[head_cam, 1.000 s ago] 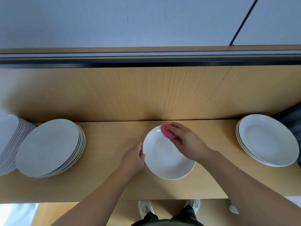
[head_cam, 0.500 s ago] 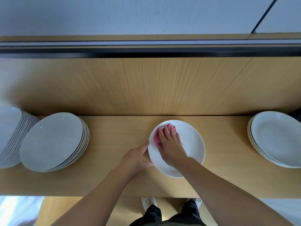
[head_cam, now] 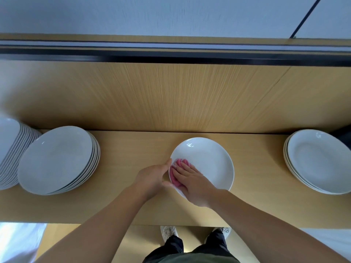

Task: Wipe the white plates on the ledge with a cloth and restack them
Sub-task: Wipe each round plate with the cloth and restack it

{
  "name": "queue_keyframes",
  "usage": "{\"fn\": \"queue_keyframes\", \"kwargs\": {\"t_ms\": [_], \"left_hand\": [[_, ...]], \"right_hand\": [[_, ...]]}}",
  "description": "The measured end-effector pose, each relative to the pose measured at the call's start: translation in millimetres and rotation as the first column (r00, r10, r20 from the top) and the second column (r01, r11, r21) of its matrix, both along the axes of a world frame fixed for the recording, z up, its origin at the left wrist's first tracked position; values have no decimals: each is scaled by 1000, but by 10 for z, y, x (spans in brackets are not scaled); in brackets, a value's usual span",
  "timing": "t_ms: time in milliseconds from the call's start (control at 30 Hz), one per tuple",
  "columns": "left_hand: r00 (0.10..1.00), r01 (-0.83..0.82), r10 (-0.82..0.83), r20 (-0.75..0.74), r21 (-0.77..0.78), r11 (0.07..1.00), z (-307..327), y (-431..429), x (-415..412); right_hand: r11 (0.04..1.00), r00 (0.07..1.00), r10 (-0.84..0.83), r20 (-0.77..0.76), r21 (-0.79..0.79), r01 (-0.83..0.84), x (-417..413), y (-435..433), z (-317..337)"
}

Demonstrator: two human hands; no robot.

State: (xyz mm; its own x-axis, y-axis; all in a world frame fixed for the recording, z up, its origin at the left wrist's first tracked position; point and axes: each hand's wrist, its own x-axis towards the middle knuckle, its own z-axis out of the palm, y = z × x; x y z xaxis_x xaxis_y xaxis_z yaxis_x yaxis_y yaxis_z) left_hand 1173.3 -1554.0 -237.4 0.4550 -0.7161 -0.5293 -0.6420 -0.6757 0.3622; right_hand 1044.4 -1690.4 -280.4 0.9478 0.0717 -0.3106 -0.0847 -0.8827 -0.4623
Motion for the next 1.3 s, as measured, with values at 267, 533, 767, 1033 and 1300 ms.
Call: {"fn": "queue_keyframes", "kwargs": {"t_ms": [267, 533, 767, 1033, 1300], "left_hand": [[999, 33, -34, 27, 39, 999, 16, -12, 18], [993, 112, -111, 51, -19, 994, 21, 34, 11], [938, 268, -182, 297, -284, 920, -78, 164, -30], [823, 536, -366, 434, -382, 753, -292, 172, -108], [924, 352, -256, 282, -373, 859, -320, 175, -192]], "right_hand": [[983, 993, 97, -60, 159, -86, -269, -123, 246], [956, 961, 217, -169, 234, -175, -421, -452, 453], [996, 985, 82, 152, -50, -75, 48, -708, 378], [909, 954, 297, 29, -315, -273, 184, -644, 12], [915, 971, 232, 53, -352, -199, 187, -792, 14]]}}
